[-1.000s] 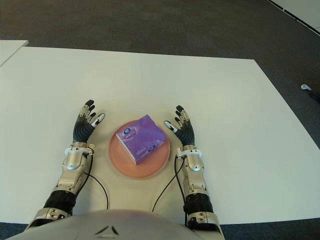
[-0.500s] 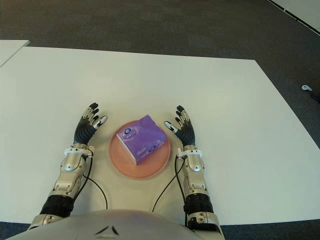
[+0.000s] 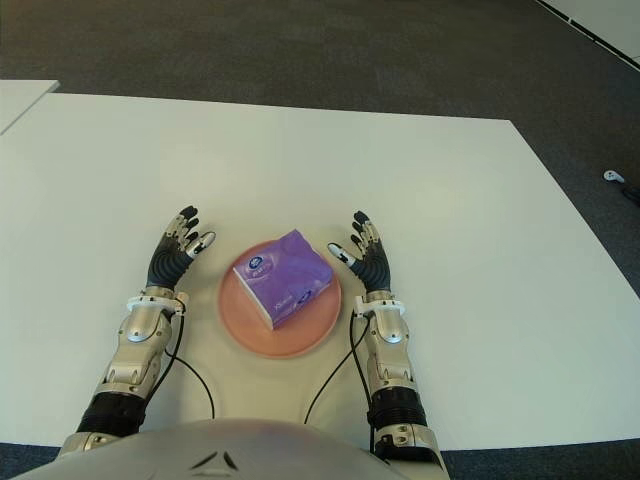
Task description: Put the tissue paper into the plate.
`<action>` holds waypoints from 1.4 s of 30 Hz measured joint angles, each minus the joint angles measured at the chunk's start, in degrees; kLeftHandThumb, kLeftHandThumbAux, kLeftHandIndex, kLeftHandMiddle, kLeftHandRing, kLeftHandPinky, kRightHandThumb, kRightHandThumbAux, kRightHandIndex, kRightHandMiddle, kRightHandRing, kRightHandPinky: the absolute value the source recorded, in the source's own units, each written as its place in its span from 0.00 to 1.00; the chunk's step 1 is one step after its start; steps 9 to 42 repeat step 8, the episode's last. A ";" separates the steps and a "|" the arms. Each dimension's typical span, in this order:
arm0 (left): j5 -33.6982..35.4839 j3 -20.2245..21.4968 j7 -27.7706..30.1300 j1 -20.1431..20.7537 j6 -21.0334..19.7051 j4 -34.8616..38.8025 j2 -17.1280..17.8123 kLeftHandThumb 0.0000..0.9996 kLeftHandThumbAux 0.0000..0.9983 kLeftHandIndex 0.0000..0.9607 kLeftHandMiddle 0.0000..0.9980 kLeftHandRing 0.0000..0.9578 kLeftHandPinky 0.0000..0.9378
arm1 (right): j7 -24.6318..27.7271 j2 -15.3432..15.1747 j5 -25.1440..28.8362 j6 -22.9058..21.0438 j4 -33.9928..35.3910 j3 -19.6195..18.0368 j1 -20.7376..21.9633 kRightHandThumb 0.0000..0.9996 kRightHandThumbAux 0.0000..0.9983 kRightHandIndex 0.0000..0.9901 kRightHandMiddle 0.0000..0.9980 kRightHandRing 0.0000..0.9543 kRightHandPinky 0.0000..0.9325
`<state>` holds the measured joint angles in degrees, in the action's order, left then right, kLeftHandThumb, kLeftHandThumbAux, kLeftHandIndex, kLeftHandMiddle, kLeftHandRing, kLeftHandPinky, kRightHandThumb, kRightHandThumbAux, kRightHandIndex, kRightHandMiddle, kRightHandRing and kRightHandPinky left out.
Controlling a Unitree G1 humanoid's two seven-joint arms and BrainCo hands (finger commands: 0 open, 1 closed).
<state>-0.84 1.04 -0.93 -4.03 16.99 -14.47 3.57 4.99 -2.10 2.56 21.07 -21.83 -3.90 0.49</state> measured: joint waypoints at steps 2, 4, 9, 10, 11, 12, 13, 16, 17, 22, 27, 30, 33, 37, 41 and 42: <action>-0.02 0.00 0.00 -0.07 -0.06 0.11 0.00 0.00 0.57 0.00 0.00 0.00 0.00 | 0.03 0.02 0.00 0.23 -0.11 0.01 0.00 0.00 0.72 0.00 0.00 0.00 0.00; -0.06 0.00 0.00 -0.16 -0.15 0.26 0.00 0.00 0.57 0.00 0.00 0.00 0.00 | 0.05 0.03 0.00 0.44 -0.23 0.03 0.02 0.00 0.72 0.00 0.00 0.00 0.00; -0.29 -0.01 0.00 -0.40 -0.27 0.56 0.02 0.00 0.56 0.00 0.00 0.00 0.00 | 0.06 0.10 -0.04 0.72 -0.40 0.12 0.05 0.00 0.70 0.00 0.00 0.00 0.00; -0.29 -0.01 0.00 -0.40 -0.27 0.56 0.02 0.00 0.56 0.00 0.00 0.00 0.00 | 0.06 0.10 -0.04 0.72 -0.40 0.12 0.05 0.00 0.70 0.00 0.00 0.00 0.00; -0.29 -0.01 0.00 -0.40 -0.27 0.56 0.02 0.00 0.56 0.00 0.00 0.00 0.00 | 0.06 0.10 -0.04 0.72 -0.40 0.12 0.05 0.00 0.70 0.00 0.00 0.00 0.00; -0.29 -0.01 0.00 -0.40 -0.27 0.56 0.02 0.00 0.56 0.00 0.00 0.00 0.00 | 0.06 0.10 -0.04 0.72 -0.40 0.12 0.05 0.00 0.70 0.00 0.00 0.00 0.00; -0.29 -0.01 0.00 -0.40 -0.27 0.56 0.02 0.00 0.56 0.00 0.00 0.00 0.00 | 0.06 0.10 -0.04 0.72 -0.40 0.12 0.05 0.00 0.70 0.00 0.00 0.00 0.00; -0.29 -0.01 0.00 -0.40 -0.27 0.56 0.02 0.00 0.56 0.00 0.00 0.00 0.00 | 0.06 0.10 -0.04 0.72 -0.40 0.12 0.05 0.00 0.70 0.00 0.00 0.00 0.00; -0.29 -0.01 0.00 -0.40 -0.27 0.56 0.02 0.00 0.56 0.00 0.00 0.00 0.00 | 0.06 0.10 -0.04 0.72 -0.40 0.12 0.05 0.00 0.70 0.00 0.00 0.00 0.00; -0.29 -0.01 0.00 -0.40 -0.27 0.56 0.02 0.00 0.56 0.00 0.00 0.00 0.00 | 0.06 0.10 -0.04 0.72 -0.40 0.12 0.05 0.00 0.70 0.00 0.00 0.00 0.00; -0.29 -0.01 0.00 -0.40 -0.27 0.56 0.02 0.00 0.56 0.00 0.00 0.00 0.00 | 0.06 0.10 -0.04 0.72 -0.40 0.12 0.05 0.00 0.70 0.00 0.00 0.00 0.00; -0.29 -0.01 0.00 -0.40 -0.27 0.56 0.02 0.00 0.56 0.00 0.00 0.00 0.00 | 0.06 0.10 -0.04 0.72 -0.40 0.12 0.05 0.00 0.70 0.00 0.00 0.00 0.00; -0.29 -0.01 0.00 -0.40 -0.27 0.56 0.02 0.00 0.56 0.00 0.00 0.00 0.00 | 0.06 0.10 -0.04 0.72 -0.40 0.12 0.05 0.00 0.70 0.00 0.00 0.00 0.00; -0.29 -0.01 0.00 -0.40 -0.27 0.56 0.02 0.00 0.56 0.00 0.00 0.00 0.00 | 0.06 0.10 -0.04 0.72 -0.40 0.12 0.05 0.00 0.70 0.00 0.00 0.00 0.00; -0.29 -0.01 0.00 -0.40 -0.27 0.56 0.02 0.00 0.56 0.00 0.00 0.00 0.00 | 0.06 0.10 -0.04 0.72 -0.40 0.12 0.05 0.00 0.70 0.00 0.00 0.00 0.00; -0.29 -0.01 0.00 -0.40 -0.27 0.56 0.02 0.00 0.56 0.00 0.00 0.00 0.00 | 0.06 0.10 -0.04 0.72 -0.40 0.12 0.05 0.00 0.70 0.00 0.00 0.00 0.00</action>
